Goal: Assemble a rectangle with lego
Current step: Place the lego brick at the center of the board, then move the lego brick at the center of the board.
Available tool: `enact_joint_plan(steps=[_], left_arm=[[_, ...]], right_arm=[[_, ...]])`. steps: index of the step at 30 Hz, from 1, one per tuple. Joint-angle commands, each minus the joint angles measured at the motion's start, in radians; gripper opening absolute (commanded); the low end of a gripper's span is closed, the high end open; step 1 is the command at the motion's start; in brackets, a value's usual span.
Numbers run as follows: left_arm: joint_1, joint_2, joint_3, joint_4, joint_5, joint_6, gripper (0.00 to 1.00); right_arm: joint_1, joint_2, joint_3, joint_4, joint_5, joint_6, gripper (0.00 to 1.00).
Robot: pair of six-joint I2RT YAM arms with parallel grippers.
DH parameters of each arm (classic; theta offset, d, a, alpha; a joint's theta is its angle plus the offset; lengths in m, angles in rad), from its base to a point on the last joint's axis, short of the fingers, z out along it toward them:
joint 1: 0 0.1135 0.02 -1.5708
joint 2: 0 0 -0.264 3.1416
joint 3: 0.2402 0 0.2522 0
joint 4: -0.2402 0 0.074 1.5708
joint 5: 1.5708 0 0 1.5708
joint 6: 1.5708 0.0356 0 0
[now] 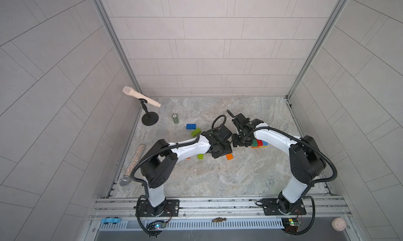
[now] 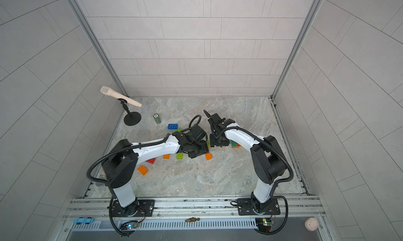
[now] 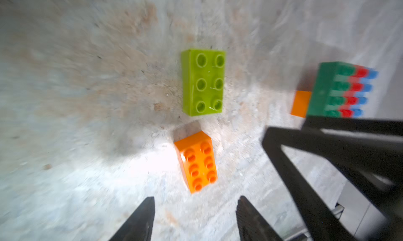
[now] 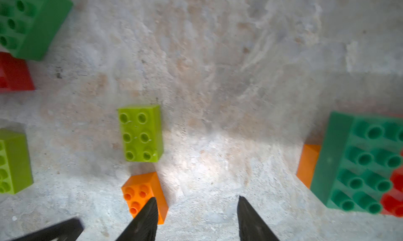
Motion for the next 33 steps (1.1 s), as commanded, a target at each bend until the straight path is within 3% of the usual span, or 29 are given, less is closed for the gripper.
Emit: enact_joint_plan(steps=[1,4,9,20,22,25,29,33], left_arm=[[0.065,-0.186,-0.123,-0.08,-0.14,0.091,0.65],[0.118,-0.304,-0.245,-0.061,-0.216,0.131,0.65],[0.234,-0.397,-0.353,-0.027,-0.196,0.188,0.65],[0.297,-0.313,-0.313,-0.039,-0.131,0.283,0.65],[0.299,-0.296,-0.305,-0.046,-0.116,0.291,0.64],[0.298,-0.283,-0.307,-0.038,-0.101,0.295,0.64],[0.299,-0.285,-0.307,-0.032,-0.097,0.303,0.64],[0.299,-0.296,-0.313,-0.012,-0.091,0.319,0.64]], right_arm=[[0.038,0.08,0.083,-0.024,-0.013,-0.022,0.62],[0.053,0.159,0.155,-0.048,-0.011,-0.04,0.62],[0.075,0.264,0.248,-0.114,0.059,-0.084,0.58],[0.128,0.352,0.35,-0.185,0.068,-0.175,0.31],[0.133,0.357,0.356,-0.2,0.074,-0.178,0.3],[0.131,0.352,0.357,-0.211,0.065,-0.181,0.31],[0.129,0.312,0.358,-0.238,0.039,-0.179,0.49],[0.114,0.205,0.27,-0.241,0.042,-0.161,0.58]])
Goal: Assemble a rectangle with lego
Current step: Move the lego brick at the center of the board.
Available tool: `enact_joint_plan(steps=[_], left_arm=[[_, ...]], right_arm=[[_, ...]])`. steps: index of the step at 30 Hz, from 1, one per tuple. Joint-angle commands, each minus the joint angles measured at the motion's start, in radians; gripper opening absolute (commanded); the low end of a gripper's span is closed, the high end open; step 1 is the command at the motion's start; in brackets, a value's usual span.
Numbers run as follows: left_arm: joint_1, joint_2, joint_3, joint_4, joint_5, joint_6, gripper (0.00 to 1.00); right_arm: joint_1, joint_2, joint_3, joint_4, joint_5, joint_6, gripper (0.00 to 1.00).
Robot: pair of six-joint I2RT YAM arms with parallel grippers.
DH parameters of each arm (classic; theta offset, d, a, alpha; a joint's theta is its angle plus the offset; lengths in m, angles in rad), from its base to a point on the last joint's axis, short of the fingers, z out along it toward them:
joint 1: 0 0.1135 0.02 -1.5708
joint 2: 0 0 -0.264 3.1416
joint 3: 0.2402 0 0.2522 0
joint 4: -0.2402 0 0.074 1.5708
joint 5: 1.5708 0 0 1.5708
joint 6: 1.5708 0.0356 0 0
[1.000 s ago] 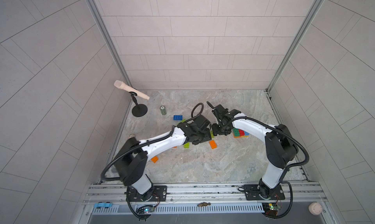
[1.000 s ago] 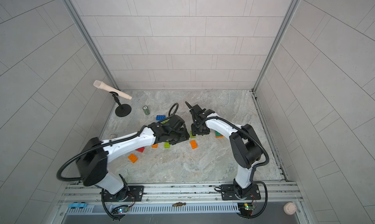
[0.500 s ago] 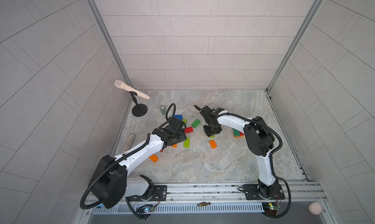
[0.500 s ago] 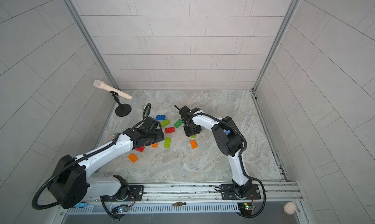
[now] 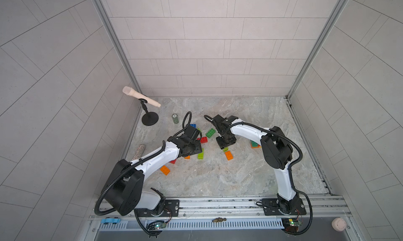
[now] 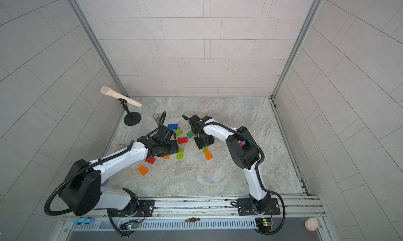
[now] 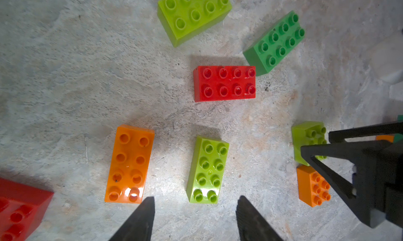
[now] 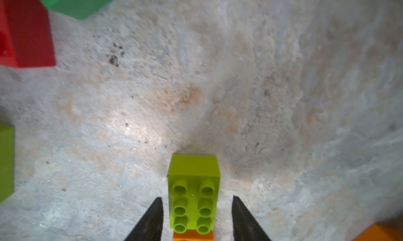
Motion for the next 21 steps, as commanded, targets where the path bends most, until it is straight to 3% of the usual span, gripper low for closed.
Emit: enact_joint_plan(steps=[1,8,21], left_arm=[[0.007,-0.01,0.014,0.023,0.003,0.045,0.64],[0.004,0.027,0.002,0.105,0.057,0.062,0.64],[0.003,0.038,-0.015,0.112,0.064,0.065,0.64]], right_arm=[[-0.008,-0.129,-0.072,-0.053,0.011,0.007,0.59],[0.02,-0.194,-0.215,-0.011,-0.01,0.051,0.6],[0.029,-0.114,-0.196,0.046,-0.047,0.057,0.49]])
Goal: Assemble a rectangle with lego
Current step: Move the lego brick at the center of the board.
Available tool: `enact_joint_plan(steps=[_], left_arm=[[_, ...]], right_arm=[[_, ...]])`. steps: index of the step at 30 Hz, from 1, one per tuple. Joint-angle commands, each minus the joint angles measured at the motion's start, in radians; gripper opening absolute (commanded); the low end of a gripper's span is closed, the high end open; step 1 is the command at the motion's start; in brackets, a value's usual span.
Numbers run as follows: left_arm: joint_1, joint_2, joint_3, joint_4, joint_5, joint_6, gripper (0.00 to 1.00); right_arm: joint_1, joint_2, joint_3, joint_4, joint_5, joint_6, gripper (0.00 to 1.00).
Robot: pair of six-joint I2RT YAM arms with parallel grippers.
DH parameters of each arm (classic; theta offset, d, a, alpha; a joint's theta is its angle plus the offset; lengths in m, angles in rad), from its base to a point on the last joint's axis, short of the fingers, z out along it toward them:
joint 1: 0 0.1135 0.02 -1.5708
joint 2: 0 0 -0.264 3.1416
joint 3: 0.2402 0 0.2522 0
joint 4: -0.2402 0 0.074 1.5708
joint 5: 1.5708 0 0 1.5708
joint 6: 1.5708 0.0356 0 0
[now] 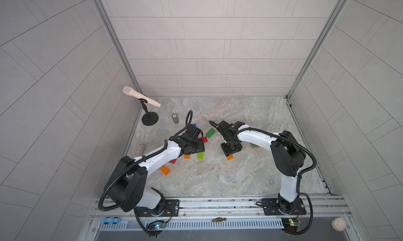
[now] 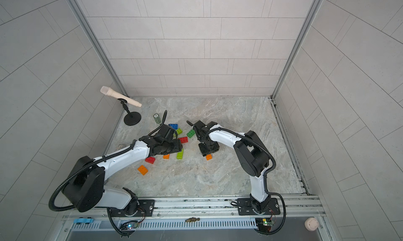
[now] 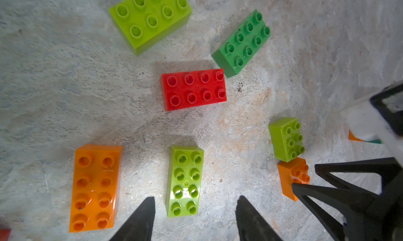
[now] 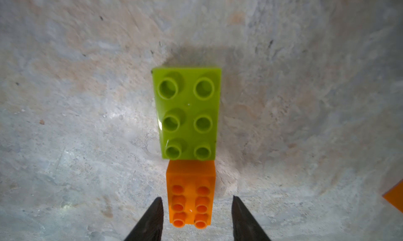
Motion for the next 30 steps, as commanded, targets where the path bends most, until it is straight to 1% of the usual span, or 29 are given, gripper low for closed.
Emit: enact_joint_plan(steps=[1,7,12,30], left_arm=[[0.004,0.001,-0.015,0.011,-0.001,0.011,0.64],[0.004,-0.003,-0.024,0.011,0.002,0.01,0.64],[0.004,0.0,-0.025,0.016,0.006,0.008,0.63],[0.004,0.001,-0.029,0.02,0.015,0.01,0.63]], right_arm=[[0.005,0.024,0.017,-0.005,0.006,0.003,0.47],[0.005,0.036,0.02,-0.006,0.015,-0.008,0.39],[0.005,0.048,0.035,-0.005,0.013,-0.01,0.36],[0.001,0.083,0.05,-0.002,0.021,-0.003,0.34]])
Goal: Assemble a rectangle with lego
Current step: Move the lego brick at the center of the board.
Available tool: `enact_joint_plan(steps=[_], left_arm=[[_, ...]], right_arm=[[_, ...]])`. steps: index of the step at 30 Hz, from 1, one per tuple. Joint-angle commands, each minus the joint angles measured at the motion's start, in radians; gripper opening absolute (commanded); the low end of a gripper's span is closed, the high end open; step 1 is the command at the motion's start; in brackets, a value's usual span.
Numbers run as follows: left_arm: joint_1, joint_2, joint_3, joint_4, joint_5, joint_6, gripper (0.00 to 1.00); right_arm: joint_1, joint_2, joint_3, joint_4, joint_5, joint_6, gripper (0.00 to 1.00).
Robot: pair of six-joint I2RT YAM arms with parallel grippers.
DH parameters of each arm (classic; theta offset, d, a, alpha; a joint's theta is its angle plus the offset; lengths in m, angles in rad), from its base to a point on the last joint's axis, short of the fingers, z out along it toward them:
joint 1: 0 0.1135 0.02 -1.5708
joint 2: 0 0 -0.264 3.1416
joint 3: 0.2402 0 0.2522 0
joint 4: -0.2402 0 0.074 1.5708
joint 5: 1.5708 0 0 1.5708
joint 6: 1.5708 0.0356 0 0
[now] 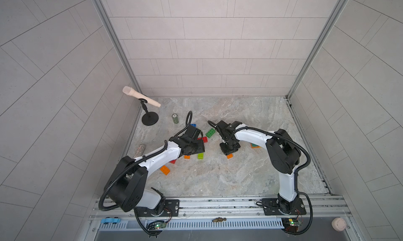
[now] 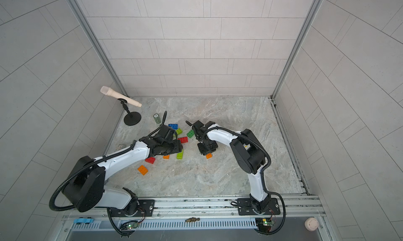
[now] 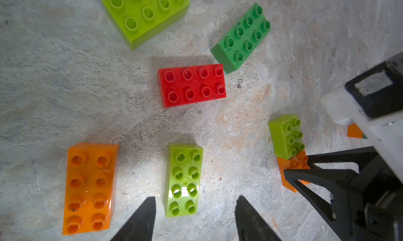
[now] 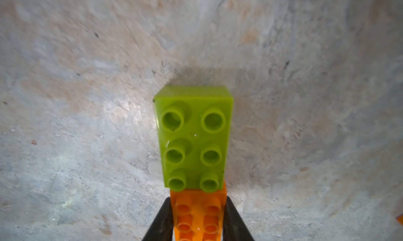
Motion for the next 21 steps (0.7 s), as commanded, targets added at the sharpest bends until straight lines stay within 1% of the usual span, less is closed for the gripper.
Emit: enact_joint_plan(steps=[1,21], left_arm=[[0.003,0.003,-0.012,0.004,-0.003,0.012,0.63],[0.004,0.002,-0.018,0.008,0.004,0.014,0.63]], right_arm=[[0.001,0.033,0.009,0.0,0.021,0.006,0.34],[0.003,0.046,0.024,0.004,0.013,0.023,0.34]])
